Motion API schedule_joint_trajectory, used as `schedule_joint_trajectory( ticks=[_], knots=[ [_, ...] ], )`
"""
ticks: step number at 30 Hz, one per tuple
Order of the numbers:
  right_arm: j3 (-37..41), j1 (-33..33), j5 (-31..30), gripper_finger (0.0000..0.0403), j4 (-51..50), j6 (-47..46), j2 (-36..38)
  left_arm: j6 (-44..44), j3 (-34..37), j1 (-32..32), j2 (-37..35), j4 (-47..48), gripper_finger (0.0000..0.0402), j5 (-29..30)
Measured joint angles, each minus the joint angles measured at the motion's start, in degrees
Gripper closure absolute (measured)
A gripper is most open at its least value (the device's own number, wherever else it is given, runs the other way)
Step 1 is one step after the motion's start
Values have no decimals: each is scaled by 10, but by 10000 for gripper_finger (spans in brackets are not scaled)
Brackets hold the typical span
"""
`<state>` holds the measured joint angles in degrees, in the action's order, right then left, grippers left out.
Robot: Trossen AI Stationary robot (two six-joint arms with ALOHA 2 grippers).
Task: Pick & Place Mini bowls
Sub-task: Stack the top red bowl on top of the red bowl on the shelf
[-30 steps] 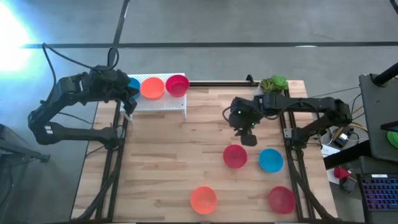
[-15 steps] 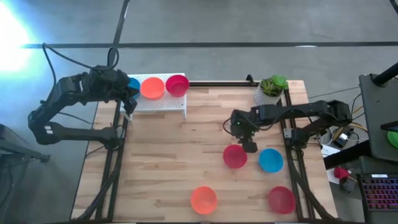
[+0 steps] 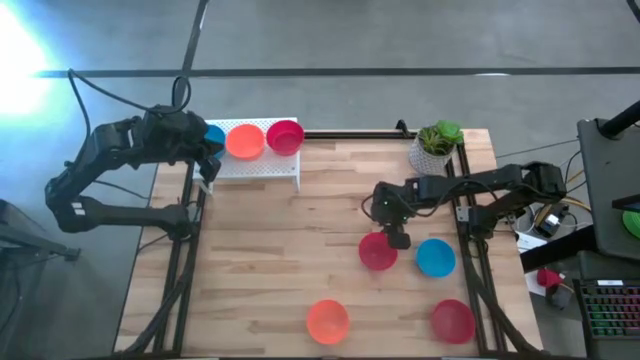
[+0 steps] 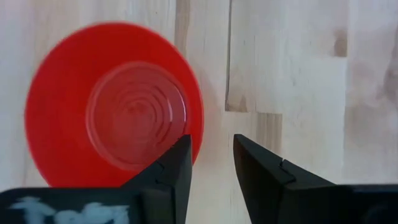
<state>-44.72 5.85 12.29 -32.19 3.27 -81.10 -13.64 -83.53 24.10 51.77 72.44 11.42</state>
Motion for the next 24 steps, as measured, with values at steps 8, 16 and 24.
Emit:
schedule_joint_trajectory(
  ticks=[8, 16, 24],
  knots=[
    [52, 0, 4, 292, 87, -32, 0, -15, 0, 0, 2, 0, 402, 0],
    [94, 0, 4, 299, 142, -61, 0, -30, 0, 0, 5, 0, 402, 0],
    [108, 0, 2, 324, 153, -92, 0, -30, 0, 0, 9, 0, 402, 0]
  ],
)
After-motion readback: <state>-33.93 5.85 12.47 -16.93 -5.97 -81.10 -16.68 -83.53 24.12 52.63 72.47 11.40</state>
